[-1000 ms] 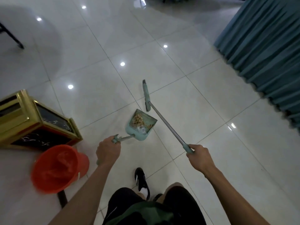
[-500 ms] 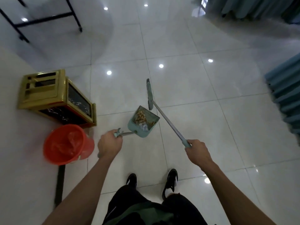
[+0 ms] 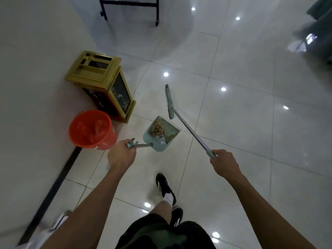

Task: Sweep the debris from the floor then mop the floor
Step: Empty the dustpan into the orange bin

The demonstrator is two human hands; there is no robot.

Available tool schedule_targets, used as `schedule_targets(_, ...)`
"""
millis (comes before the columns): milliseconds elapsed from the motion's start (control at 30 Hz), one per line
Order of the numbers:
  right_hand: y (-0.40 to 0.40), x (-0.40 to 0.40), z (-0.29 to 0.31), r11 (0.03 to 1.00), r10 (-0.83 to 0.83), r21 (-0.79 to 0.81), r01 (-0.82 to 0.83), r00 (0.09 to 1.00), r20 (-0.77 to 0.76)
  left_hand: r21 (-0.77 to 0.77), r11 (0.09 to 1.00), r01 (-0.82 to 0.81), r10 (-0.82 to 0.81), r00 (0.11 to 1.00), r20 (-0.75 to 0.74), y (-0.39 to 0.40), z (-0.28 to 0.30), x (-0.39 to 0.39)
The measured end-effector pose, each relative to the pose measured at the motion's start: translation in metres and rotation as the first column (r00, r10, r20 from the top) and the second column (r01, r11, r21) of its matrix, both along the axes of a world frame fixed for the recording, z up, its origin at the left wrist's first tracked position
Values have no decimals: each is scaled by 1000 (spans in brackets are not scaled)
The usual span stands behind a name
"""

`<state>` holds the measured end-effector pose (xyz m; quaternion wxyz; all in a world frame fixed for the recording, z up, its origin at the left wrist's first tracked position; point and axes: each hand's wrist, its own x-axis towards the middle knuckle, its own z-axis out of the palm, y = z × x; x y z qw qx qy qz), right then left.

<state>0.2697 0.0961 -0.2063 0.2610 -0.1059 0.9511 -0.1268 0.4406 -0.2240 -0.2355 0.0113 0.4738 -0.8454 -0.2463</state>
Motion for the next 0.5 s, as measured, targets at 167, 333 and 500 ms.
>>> schedule_targets(167, -28, -57, -2, 990, 136, 42, -137, 991, 19, 39, 994, -103, 102, 995, 18, -14, -4, -24)
schedule_targets(333, -49, -106, 0, 962, 260, 77, -262, 965, 41, 43, 984, -173, 172, 985, 23, -23, 2, -40)
schedule_targets(500, -61, -155, 3, 938, 338, 69, -341, 940, 50, 53, 959, -278, 274, 959, 79, -16, 12, -57)
